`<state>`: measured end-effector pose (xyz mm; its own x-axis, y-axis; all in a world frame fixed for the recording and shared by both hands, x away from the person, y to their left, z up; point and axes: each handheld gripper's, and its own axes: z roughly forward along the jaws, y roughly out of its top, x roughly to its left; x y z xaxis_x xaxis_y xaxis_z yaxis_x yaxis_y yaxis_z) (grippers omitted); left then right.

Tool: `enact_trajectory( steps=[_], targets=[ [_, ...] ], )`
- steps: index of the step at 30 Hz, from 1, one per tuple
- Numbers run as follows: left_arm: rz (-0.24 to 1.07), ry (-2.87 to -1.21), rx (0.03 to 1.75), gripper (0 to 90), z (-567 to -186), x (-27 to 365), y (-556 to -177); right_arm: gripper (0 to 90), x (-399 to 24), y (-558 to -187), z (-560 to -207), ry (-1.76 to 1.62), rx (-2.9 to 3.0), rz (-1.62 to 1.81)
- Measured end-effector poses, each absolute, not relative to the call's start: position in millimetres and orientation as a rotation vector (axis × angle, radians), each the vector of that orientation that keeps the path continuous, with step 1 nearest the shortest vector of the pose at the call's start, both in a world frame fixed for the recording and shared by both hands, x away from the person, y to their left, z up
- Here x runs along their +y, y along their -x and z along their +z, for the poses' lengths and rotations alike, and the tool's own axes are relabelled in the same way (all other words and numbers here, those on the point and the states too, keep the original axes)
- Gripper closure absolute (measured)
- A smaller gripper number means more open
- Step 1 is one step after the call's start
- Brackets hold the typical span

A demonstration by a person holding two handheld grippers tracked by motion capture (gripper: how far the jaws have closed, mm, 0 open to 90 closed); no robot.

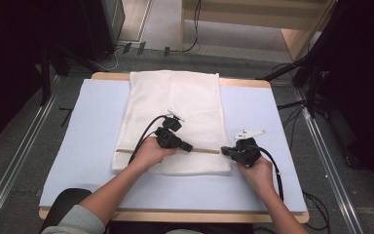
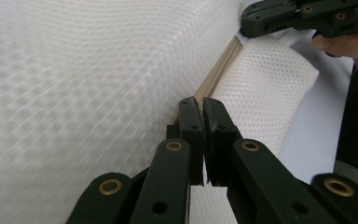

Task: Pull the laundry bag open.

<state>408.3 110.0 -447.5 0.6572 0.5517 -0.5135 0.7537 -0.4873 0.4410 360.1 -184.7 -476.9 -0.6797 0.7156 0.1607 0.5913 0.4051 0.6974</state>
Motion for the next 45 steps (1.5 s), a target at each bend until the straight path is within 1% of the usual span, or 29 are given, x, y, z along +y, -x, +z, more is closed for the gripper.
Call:
enact_trajectory(
  steps=[9, 12, 19, 22, 23, 24, 27, 31, 32, 33, 34, 37, 38, 40, 41, 42, 44, 45],
  targets=[
    [-0.38, -2.197, 1.016, 89.1, -443.4, 132.5, -405.9, 90.0, -184.5, -360.1, -476.3, -1.18, 2.494, 1.129],
    [-0.4, -2.181, 1.025, 89.1, -445.6, 134.7, -405.7, 90.0, -184.6, -359.9, -476.2, -1.189, 2.493, 1.128],
    [-0.388, -2.19, 1.031, 89.1, -447.9, 135.8, -404.2, 90.0, -185.2, -360.5, -476.7, -1.192, 2.491, 1.139],
    [-0.39, -2.184, 1.046, 89.2, -447.8, 142.4, -403.7, 90.0, -185.4, -360.7, -476.9, -1.193, 2.492, 1.142],
    [-0.395, -2.177, 1.066, 89.2, -446.3, 152.2, -403.6, 90.0, -185.3, -360.9, -476.5, -1.196, 2.495, 1.138],
    [-0.395, -2.177, 1.066, 89.1, -446.3, 152.2, -403.6, 90.0, -185.3, -360.9, -476.5, -1.196, 2.495, 1.138],
    [-0.348, -2.185, 1.091, 89.2, -440.5, 175.8, -399.1, 90.0, -185.8, -361.4, -476.6, -1.199, 2.497, 1.144],
    [-0.339, -2.161, 1.146, 89.1, -439.7, 207.9, -394.3, 90.0, -186.0, -361.6, -476.5, -1.202, 2.5, 1.142],
    [-0.339, -2.161, 1.146, 89.1, -439.7, 207.9, -394.3, 90.0, -186.0, -361.9, -476.4, -1.198, 2.503, 1.141],
    [-0.322, -2.159, 1.164, 89.1, -439.2, 222.3, -390.9, 90.0, -186.1, -362.1, -476.1, -1.201, 2.506, 1.139],
    [-0.322, -2.159, 1.164, 89.1, -439.2, 222.3, -390.9, 90.0, -186.2, -362.7, -475.9, -1.205, 2.511, 1.138],
    [-0.295, -2.133, 1.192, 89.1, -435.8, 244.2, -384.8, 90.0, -185.8, -363.0, -475.5, -1.198, 2.515, 1.133],
    [-0.295, -2.133, 1.192, 89.1, -435.8, 244.2, -384.8, 90.0, -186.2, -363.4, -475.4, -1.193, 2.52, 1.132],
    [-0.288, -2.119, 1.214, 89.1, -434.2, 258.5, -382.2, 90.0, -186.4, -364.0, -475.4, -1.19, 2.525, 1.133],
    [-0.288, -2.119, 1.214, 89.1, -434.2, 258.5, -382.2, 90.0, -186.4, -364.0, -475.4, -1.19, 2.525, 1.133],
    [-0.267, -2.109, 1.234, 89.1, -433.9, 268.3, -380.3, 90.0, -186.4, -363.9, -475.4, -1.188, 2.526, 1.132],
    [-0.269, -2.104, 1.238, 89.1, -434.2, 272.9, -379.6, 90.0, -186.3, -364.1, -475.4, -1.184, 2.526, 1.132],
    [-0.258, -2.08, 1.27, 89.1, -433.9, 283.2, -377.3, 90.0, -185.5, -363.9, -474.9, -1.191, 2.527, 1.125]
  ],
)
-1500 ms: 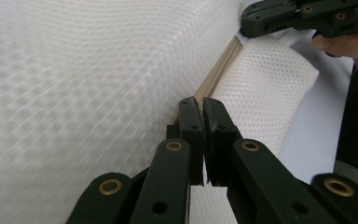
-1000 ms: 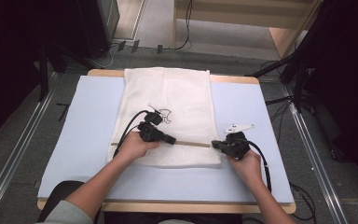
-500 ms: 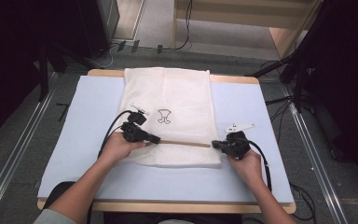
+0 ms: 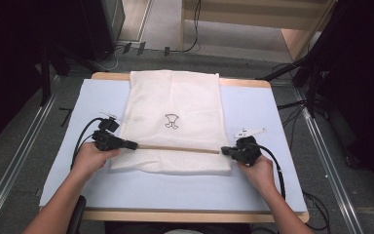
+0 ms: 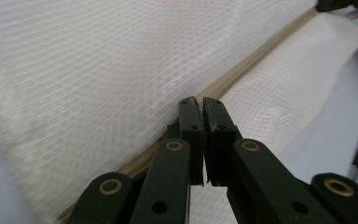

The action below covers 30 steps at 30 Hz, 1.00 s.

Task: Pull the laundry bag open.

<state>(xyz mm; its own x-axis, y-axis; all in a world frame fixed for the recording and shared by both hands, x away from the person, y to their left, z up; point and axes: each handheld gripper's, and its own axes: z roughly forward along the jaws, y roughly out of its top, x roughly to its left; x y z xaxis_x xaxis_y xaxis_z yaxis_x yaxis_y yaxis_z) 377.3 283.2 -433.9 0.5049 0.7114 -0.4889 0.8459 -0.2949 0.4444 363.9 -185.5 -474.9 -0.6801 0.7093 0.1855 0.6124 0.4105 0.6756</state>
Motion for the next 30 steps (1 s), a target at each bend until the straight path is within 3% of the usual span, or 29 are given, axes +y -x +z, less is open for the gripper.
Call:
enact_trajectory(
  steps=[11, 13, 24, 26, 28, 29, 30],
  targets=[
    [-0.193, -2.006, 1.349, 89.1, -429.9, 328.5, -365.1, 90.0, -186.7, -367.3, -474.3, -1.184, 2.554, 1.126],
    [-0.171, -1.977, 1.43, 89.1, -434.0, 353.3, -360.9, 90.0, -186.6, -367.9, -474.2, -1.179, 2.558, 1.126],
    [-0.152, -1.993, 1.417, 87.7, -436.1, 348.7, -356.7, 89.9, -182.2, -370.8, -469.3, -1.126, 2.6, 1.064],
    [-0.112, -2.008, 1.395, 86.4, -435.2, 345.8, -355.1, 82.8, -182.4, -372.0, -466.6, -1.144, 2.625, 1.062],
    [-0.087, -2.01, 1.359, 74.2, -433.4, 344.8, -353.0, 75.3, -183.5, -372.2, -463.1, -1.124, 2.626, 1.089],
    [-0.087, -2.01, 1.359, 70.5, -433.4, 344.8, -353.0, 75.3, -183.5, -372.2, -463.1, -1.124, 2.626, 1.089],
    [-0.076, -2.014, 1.345, 68.3, -433.0, 345.7, -352.0, 69.8, -185.5, -371.8, -460.2, -1.114, 2.592, 1.115]
  ],
)
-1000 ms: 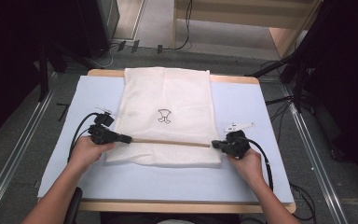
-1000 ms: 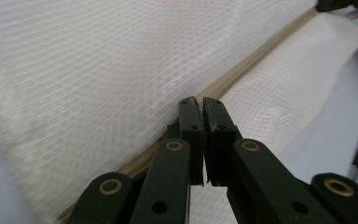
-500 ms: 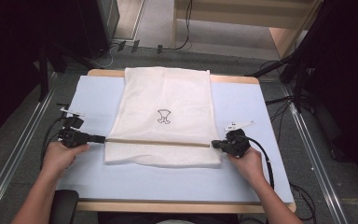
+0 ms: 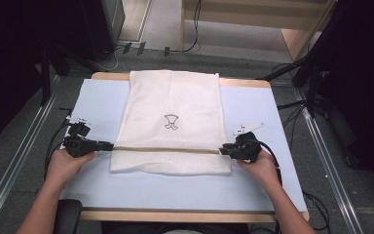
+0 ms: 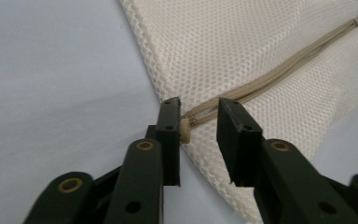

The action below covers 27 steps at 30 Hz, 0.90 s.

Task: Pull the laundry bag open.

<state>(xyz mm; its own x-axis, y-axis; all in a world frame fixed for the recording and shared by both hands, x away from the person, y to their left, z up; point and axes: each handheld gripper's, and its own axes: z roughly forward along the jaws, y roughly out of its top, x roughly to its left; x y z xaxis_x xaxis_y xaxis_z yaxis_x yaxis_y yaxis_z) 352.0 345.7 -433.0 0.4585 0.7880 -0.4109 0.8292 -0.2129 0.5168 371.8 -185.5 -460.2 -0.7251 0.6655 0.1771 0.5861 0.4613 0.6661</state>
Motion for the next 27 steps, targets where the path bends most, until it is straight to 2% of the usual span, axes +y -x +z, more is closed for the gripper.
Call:
enact_trajectory(
  steps=[4, 5, 6, 7, 11, 12, 14, 27],
  targets=[
    [-0.023, -2.003, 1.347, 58.4, -431.8, 350.0, -350.9, 63.3, -190.4, -373.3, -457.8, -1.138, 2.552, 1.156],
    [-0.014, -1.98, 1.36, 56.0, -431.3, 353.3, -351.0, 57.7, -195.2, -374.7, -458.1, -1.162, 2.527, 1.176],
    [-0.006, -1.965, 1.368, 56.0, -430.8, 356.4, -351.1, 57.7, -195.2, -374.7, -458.1, -1.162, 2.527, 1.176],
    [0.015, -1.939, 1.385, 51.8, -430.3, 360.8, -351.1, 52.9, -199.9, -376.4, -459.1, -1.187, 2.506, 1.176],
    [0.061, -1.923, 1.405, 48.2, -430.5, 365.9, -352.6, 46.0, -206.4, -379.9, -461.7, -1.218, 2.469, 1.175],
    [0.092, -1.93, 1.409, 44.6, -431.2, 366.7, -353.2, 43.4, -211.6, -382.8, -463.6, -1.256, 2.447, 1.175],
    [0.128, -1.943, 1.414, 42.3, -432.5, 368.8, -353.8, 42.1, -215.2, -384.6, -464.8, -1.284, 2.428, 1.175],
    [0.143, -1.928, 1.415, 38.2, -431.9, 370.4, -354.0, 40.3, -222.9, -389.2, -467.8, -1.348, 2.39, 1.181]
  ],
)
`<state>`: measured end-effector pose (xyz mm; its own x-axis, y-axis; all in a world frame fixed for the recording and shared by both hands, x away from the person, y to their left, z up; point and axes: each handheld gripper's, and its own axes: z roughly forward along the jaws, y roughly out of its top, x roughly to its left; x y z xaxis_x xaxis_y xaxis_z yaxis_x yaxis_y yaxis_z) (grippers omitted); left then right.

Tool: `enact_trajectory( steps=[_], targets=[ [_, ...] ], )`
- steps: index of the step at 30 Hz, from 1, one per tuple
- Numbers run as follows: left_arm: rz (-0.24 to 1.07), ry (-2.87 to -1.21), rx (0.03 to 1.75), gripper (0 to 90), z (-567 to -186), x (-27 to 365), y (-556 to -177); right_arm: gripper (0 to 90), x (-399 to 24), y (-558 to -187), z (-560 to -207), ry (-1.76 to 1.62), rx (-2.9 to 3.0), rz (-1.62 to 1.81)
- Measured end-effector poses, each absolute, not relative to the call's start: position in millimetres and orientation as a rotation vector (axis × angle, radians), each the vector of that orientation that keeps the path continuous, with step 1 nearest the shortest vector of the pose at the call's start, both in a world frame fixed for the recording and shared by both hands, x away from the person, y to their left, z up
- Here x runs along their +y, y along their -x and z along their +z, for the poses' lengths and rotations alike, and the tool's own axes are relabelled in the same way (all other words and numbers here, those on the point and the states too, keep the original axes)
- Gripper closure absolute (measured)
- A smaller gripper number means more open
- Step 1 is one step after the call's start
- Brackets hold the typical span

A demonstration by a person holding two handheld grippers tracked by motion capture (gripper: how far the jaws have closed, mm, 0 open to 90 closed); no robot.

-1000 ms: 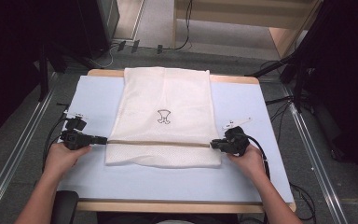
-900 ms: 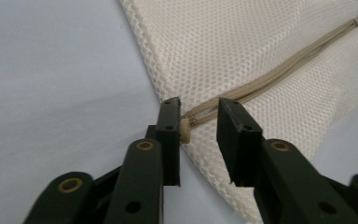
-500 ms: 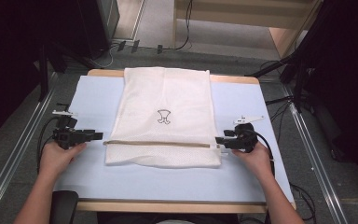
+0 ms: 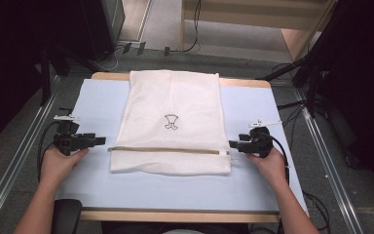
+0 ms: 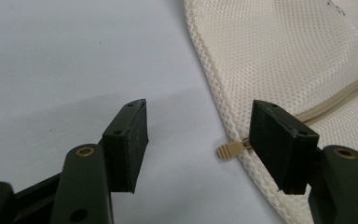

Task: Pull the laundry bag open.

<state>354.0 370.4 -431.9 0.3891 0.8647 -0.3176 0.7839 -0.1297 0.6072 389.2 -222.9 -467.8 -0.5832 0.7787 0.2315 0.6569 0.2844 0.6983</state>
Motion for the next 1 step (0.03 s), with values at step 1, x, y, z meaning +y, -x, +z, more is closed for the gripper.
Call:
enact_trajectory(
  steps=[1],
  targets=[
    [0.141, -1.926, 1.421, 38.2, -432.1, 371.1, -354.2, 40.3, -222.9, -389.2, -467.8, -1.348, 2.39, 1.181]
  ],
)
